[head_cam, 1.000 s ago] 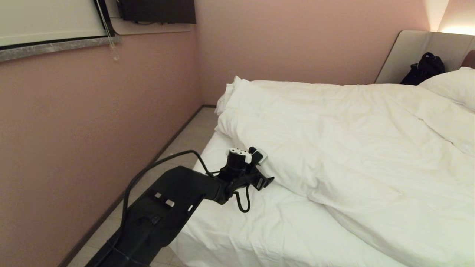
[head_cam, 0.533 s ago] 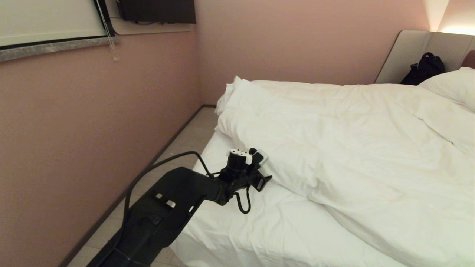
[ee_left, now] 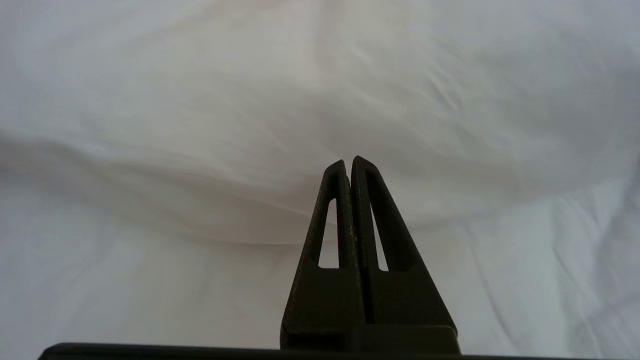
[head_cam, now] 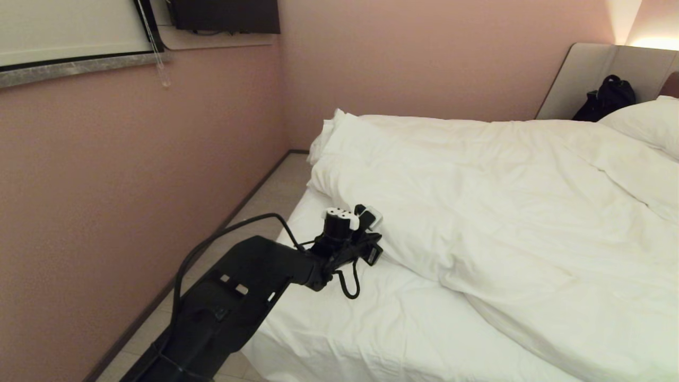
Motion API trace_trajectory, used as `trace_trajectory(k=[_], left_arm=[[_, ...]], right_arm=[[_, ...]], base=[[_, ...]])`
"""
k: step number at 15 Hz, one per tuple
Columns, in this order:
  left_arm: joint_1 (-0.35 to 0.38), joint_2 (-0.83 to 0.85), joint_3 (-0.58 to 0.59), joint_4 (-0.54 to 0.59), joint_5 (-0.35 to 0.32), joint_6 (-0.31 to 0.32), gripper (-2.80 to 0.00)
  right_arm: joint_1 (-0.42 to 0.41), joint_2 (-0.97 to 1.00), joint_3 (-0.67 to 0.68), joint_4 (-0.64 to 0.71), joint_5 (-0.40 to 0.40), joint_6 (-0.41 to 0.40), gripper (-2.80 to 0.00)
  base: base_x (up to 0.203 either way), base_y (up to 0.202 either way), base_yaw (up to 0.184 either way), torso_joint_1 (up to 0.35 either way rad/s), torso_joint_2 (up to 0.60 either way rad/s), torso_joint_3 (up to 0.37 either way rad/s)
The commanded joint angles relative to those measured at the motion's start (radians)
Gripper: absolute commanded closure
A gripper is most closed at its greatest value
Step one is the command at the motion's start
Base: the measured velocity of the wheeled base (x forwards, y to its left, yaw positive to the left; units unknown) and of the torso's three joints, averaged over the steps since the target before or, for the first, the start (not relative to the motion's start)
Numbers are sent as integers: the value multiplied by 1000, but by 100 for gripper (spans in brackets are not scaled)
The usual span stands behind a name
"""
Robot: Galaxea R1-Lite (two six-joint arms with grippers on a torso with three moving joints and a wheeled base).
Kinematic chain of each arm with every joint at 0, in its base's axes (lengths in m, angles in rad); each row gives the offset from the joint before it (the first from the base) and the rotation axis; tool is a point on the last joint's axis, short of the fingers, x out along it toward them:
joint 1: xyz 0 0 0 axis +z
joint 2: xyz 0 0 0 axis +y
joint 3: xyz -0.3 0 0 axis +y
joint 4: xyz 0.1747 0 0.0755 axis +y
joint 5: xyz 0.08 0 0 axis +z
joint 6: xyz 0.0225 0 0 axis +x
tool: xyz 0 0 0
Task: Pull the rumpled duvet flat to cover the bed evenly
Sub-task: Hold the folded corner of the quilt
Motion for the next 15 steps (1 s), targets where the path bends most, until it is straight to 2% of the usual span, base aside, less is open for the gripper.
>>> trace_trajectory(k=[1,2,4,7,9,10,12,15], left_arm=[[2,-41,6,-7,42,-6,0],[10,-61,7,-6,86,-26,0],[35,-132,7,9,134,-69,0],[110,-260,7,75,199,-137,0],[186,-317,7,168,217,-218,0],[215,-329,7,194,224,-237,0],[259,-355,11,209,242,-269,0],[283,-400,71,202,251,-317,0]], right_arm=[[0,0,0,0,0,-1,0],[0,0,0,0,0,-1,0],[0,0,-1,0,0,-1,0],[0,0,0,0,0,-1,0],[0,0,0,0,0,-1,0],[0,0,0,0,0,-1,0],[0,0,0,0,0,-1,0],[0,0,2,-1,2,-7,0]], base=[[0,0,0,0,0,0],[0,0,0,0,0,0],[0,0,0,0,0,0],[0,0,0,0,0,0],[0,0,0,0,0,0],[0,0,0,0,0,0],[0,0,0,0,0,0],[0,0,0,0,0,0]])
